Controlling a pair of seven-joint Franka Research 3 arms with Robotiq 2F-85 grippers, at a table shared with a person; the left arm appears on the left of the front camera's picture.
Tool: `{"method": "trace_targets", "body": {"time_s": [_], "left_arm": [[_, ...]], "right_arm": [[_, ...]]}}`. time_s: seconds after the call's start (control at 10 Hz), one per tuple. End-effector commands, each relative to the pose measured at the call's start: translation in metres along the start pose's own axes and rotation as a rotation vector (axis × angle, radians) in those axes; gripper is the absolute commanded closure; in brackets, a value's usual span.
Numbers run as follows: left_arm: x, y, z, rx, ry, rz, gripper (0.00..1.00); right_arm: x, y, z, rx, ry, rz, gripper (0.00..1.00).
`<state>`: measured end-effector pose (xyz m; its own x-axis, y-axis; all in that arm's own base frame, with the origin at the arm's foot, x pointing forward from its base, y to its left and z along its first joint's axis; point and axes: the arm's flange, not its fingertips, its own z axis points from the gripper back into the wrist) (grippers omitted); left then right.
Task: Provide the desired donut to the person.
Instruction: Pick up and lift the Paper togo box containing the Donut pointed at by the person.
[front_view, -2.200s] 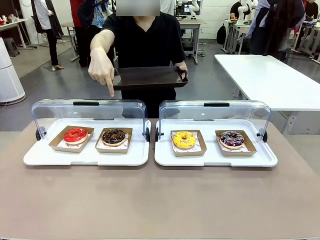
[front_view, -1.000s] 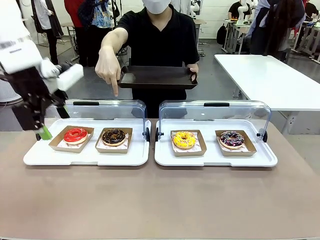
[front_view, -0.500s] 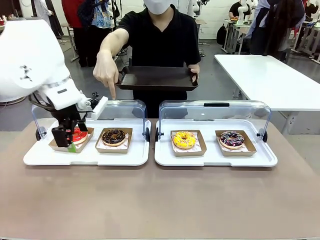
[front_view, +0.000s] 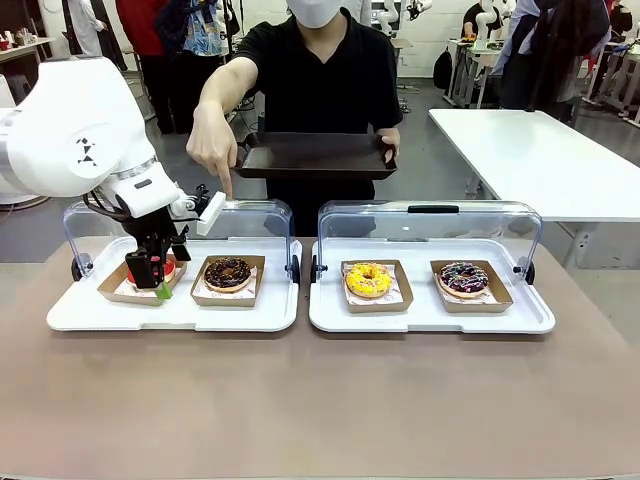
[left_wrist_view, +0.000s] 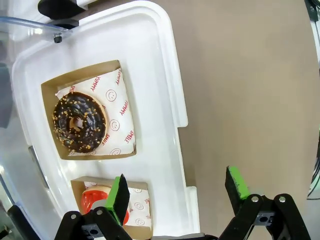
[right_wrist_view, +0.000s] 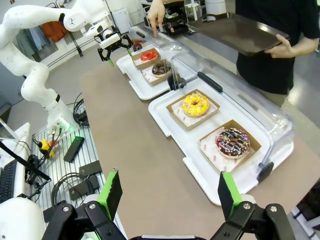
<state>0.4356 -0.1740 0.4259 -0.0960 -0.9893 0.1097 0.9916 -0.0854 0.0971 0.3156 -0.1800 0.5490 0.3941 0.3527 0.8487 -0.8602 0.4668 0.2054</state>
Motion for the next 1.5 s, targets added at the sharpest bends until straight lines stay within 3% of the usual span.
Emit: {"method": "trace_targets", "body": {"time_s": [0.0, 0.6, 1.4], "left_arm": [[0.003, -0.004, -0.003, 0.009, 0.028, 0.011, 0.0], [0.002, -0.003, -0.003, -0.006, 0.006, -0.003, 0.0], [0.002, 0.05, -0.065, -0.1, 0.041, 0.002, 0.0]], "right_arm": [[0.0, -0.001, 0.0, 0.008, -0.02, 0.005, 0.0], [0.0, -0.001, 0.0, 0.008, -0.02, 0.005, 0.0], [0.0, -0.001, 0.0, 0.008, -0.02, 0.005, 0.0]]}}
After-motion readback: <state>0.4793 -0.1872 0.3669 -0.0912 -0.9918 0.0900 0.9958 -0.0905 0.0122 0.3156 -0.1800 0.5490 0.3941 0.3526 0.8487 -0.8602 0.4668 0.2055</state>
